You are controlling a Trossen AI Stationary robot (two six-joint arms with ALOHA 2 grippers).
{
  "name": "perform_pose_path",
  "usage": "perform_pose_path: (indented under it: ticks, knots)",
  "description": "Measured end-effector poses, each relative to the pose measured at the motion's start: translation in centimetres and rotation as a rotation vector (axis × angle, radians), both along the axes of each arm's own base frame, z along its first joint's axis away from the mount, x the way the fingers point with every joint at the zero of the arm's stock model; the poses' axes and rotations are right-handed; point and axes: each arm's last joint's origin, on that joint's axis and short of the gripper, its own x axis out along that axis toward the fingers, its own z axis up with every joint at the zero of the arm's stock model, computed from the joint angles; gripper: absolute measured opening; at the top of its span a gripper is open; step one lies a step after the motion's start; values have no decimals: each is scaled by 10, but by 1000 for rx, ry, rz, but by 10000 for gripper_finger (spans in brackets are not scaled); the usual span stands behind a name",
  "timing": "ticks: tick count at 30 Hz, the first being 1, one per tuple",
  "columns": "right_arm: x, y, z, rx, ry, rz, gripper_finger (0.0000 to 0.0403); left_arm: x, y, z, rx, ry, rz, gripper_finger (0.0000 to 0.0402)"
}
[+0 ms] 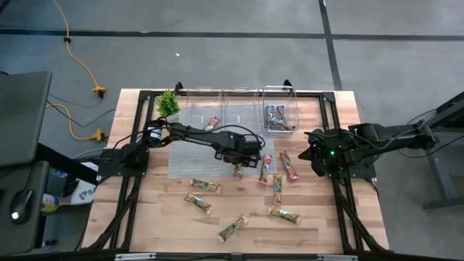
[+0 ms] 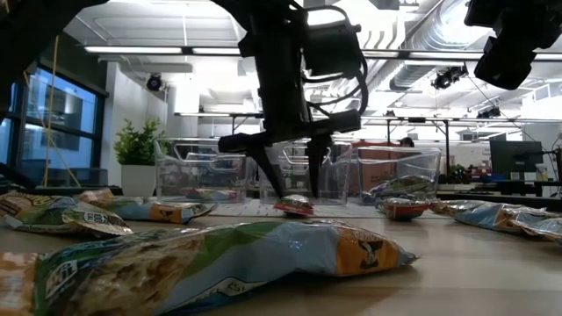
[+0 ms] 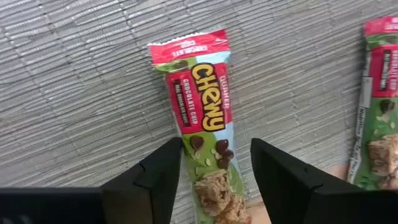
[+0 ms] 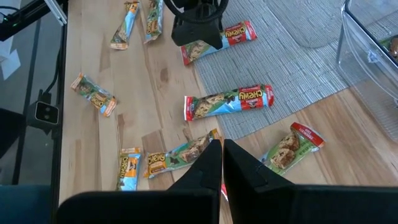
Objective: Pick and place Granola Bars by type
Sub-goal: Put the red granola bar into the left transparent bin
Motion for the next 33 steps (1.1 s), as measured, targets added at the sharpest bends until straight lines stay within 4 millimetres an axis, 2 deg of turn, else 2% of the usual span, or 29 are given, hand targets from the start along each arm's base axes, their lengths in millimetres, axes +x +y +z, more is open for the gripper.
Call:
perform_pose_path:
  ticks: [5, 12, 22, 33]
  knots:
    - [0, 0, 0, -4, 0, 5, 0, 3, 0, 0, 4, -25, -34, 177]
    - [0, 0, 0, -2, 0, 7, 0, 10, -1, -14, -4, -33, -81, 177]
    - [0, 0, 0, 0, 1, 8, 0, 9, -2, -21, -32, -5, -94, 173]
    - [-1, 0, 0, -2, 6, 9, 0, 7, -2, -19, -41, 13, -138, 67]
